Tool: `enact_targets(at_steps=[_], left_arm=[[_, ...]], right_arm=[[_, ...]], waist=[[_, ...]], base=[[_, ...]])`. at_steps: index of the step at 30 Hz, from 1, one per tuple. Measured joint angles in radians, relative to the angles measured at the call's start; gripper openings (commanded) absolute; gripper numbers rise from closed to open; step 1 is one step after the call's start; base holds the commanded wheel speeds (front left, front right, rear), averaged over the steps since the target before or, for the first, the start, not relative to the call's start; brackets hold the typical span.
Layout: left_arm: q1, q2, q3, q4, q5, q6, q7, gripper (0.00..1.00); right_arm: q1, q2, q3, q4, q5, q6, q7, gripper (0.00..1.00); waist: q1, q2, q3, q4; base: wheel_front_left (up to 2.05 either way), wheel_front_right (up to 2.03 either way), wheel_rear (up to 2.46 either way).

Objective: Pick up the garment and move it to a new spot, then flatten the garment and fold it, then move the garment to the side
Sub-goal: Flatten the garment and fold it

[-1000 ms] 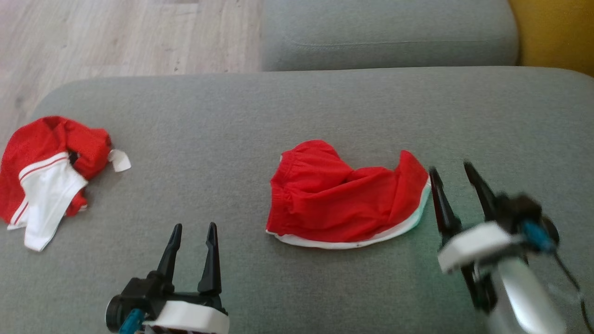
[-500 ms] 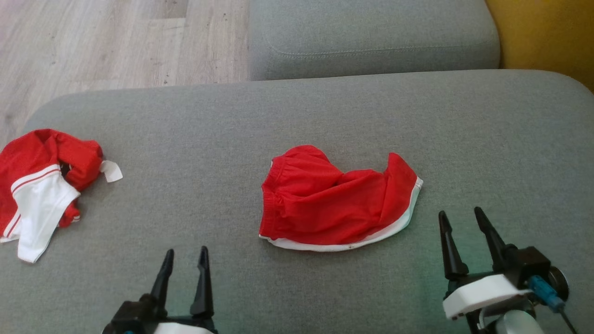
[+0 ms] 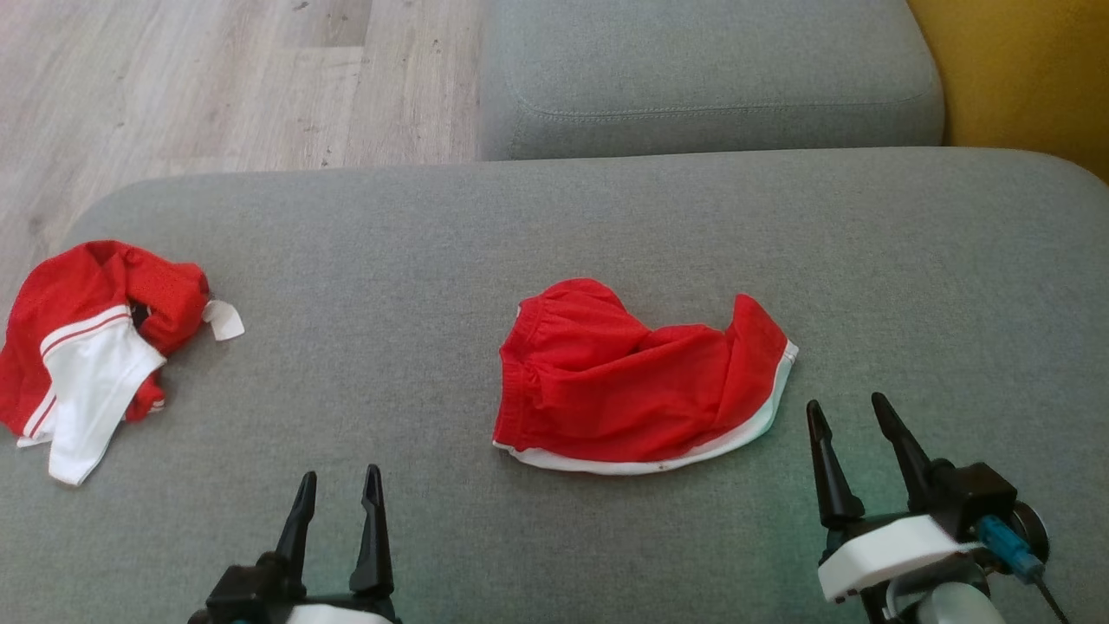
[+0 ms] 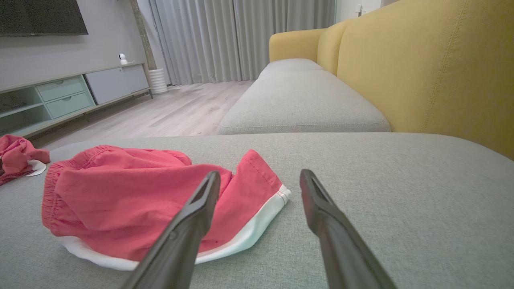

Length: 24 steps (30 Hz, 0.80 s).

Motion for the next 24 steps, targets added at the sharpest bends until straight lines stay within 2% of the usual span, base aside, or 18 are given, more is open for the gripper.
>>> enact_targets(at_steps=[12,17,24], left_arm=[[0.005,0.000,0.000,0.000,0.000,-0.001,0.000,1.00],[0.001,0.000,-0.034,0.016,0.002,-0.035,0.000,1.00],[-0.107,0.003,-0.149,0.165,0.040,-0.086,0.025,1.00]], right_arm=[[0.000,0.000,0.008,0.006,0.007,0.000,0.000,1.00],[0.000,0.000,0.009,0.006,0.007,0.000,0.000,1.00],[-0.005,0.000,0.026,0.003,0.008,0.000,0.000,1.00]], waist=[[0.0000,0.0000,-0.002,-0.005],[0.0001,0.0000,0.007,-0.006],[0.0002,0.0000,0.032,-0.027]], base=[[0.00,0.00,0.00],[0.00,0.00,0.00],[0.00,0.00,0.00]])
